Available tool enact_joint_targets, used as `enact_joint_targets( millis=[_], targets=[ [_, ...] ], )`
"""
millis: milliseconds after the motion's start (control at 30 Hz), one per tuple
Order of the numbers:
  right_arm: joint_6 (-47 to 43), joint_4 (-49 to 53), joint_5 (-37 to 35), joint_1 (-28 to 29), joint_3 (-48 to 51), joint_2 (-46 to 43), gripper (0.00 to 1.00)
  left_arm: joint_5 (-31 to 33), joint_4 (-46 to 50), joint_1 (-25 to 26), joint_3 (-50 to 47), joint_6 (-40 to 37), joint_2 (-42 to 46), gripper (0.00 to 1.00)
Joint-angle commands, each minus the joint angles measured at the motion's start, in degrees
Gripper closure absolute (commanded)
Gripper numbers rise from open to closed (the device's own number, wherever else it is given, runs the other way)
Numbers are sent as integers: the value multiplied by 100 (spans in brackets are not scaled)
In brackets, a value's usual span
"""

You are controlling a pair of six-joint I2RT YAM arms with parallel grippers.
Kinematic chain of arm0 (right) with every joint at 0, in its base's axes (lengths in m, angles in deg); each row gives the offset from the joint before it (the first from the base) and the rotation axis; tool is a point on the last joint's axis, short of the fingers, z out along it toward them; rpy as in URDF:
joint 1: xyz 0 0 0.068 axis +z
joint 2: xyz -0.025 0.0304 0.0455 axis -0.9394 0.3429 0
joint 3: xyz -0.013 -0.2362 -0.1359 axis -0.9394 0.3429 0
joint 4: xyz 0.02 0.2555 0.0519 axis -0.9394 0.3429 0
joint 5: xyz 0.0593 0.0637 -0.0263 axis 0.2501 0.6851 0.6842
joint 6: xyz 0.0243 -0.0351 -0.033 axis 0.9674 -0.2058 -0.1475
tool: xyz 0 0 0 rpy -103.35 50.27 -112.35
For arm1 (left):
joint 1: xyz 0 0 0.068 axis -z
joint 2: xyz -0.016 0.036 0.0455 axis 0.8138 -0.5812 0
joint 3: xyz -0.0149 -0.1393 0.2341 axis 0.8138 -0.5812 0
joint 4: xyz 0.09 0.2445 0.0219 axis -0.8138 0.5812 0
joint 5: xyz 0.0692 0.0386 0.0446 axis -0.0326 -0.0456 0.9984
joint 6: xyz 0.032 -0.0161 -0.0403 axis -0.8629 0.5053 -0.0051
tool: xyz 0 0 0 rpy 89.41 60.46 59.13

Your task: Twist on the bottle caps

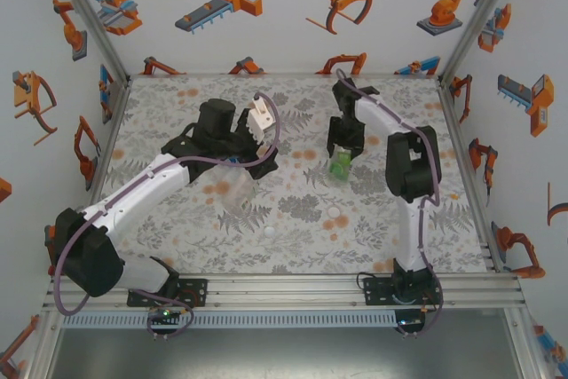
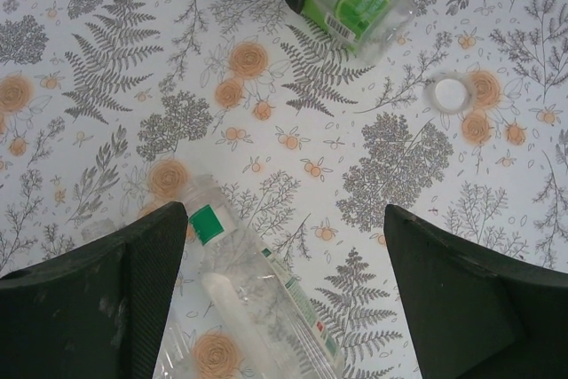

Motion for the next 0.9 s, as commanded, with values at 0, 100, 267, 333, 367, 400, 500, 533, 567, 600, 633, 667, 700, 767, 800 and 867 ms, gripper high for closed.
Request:
enact_joint_targets(
  millis=[0, 100, 267, 333, 367, 400, 500, 533, 567, 600, 633, 667, 700, 767, 800, 867],
  targets=[
    [-289, -941, -257, -1, 355, -903, 63, 32, 26, -43, -80, 94, 196, 17],
    [-706, -2077, -247, 2, 1018, -1471, 66, 77, 34, -48, -104, 99, 245, 17],
    [-1483, -4383, -365, 1, 2279, -2127, 72, 172, -24, -60, -208, 155, 403, 17],
    [-1779, -5518, -235, -10, 2851, -2326, 73, 193, -29, -66, -249, 194, 454, 17],
    [-1927, -6075, -186, -18, 3128, -2382, 75, 201, -33, -72, -269, 217, 486, 17],
    [-2083, -6687, -111, -26, 3381, -2421, 76, 210, -46, -70, -299, 243, 507, 17],
    [-2548, -8494, 56, -44, 4099, -2366, 79, 237, -112, -76, -371, 303, 578, 17],
    [-2606, -8936, 55, -53, 4242, -2298, 79, 253, -116, -70, -384, 327, 593, 17],
    [-2661, -9315, 71, -79, 4349, -2219, 78, 268, -124, -72, -400, 347, 613, 17],
    [-2724, -9557, 106, -99, 4396, -2146, 77, 281, -138, -70, -412, 362, 623, 17],
    [-2821, -9745, 162, -102, 4439, -2079, 76, 298, -146, -72, -423, 375, 631, 17],
    [-2900, -10011, 243, -114, 4503, -1995, 76, 312, -151, -73, -432, 402, 651, 17],
    [-2916, -10264, 300, -136, 4537, -1904, 75, 322, -164, -71, -435, 417, 659, 17],
    [-2867, -10651, 297, -173, 4551, -1708, 76, 338, -177, -69, -437, 441, 665, 17],
    [-2849, -10820, 304, -197, 4549, -1604, 77, 349, -196, -74, -447, 459, 663, 17],
    [-2792, -11330, 304, -248, 4575, -1376, 79, 359, -199, -70, -437, 480, 654, 17]
  ],
)
